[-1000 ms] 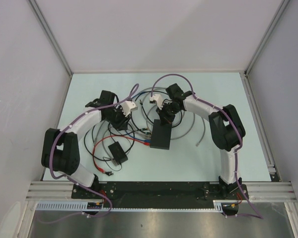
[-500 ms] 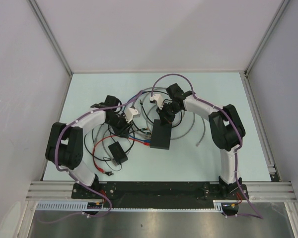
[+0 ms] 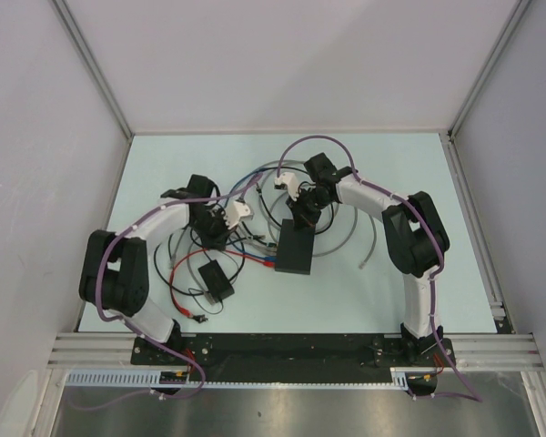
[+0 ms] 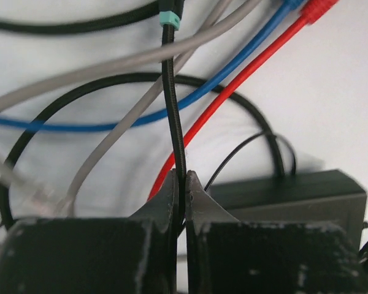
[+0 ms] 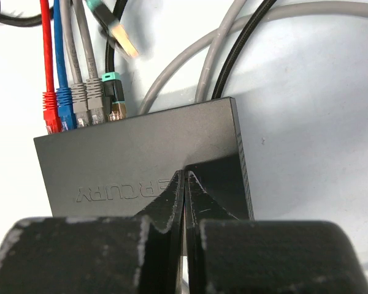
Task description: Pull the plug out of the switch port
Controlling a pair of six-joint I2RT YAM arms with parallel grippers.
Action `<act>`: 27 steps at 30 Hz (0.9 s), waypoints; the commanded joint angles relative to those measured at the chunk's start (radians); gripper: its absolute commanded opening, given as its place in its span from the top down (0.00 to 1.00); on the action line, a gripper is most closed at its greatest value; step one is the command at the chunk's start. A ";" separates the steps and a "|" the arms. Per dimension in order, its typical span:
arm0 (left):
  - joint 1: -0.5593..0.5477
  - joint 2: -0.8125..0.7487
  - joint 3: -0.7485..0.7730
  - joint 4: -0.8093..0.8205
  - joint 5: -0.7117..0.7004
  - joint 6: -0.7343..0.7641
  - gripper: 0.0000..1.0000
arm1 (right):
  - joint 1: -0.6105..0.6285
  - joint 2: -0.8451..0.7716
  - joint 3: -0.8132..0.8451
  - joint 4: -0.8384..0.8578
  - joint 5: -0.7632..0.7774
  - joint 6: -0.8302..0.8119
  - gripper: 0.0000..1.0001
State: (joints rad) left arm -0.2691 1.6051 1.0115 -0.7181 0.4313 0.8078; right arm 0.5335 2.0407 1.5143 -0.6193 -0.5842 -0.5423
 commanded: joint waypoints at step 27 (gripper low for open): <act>0.501 0.018 0.170 -0.392 0.041 0.507 0.81 | 0.011 0.093 -0.045 -0.102 0.080 0.012 1.00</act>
State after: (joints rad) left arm 0.2199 1.6081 1.1706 -1.0618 0.4328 1.1957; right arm 0.5270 2.0468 1.5169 -0.6178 -0.5987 -0.5240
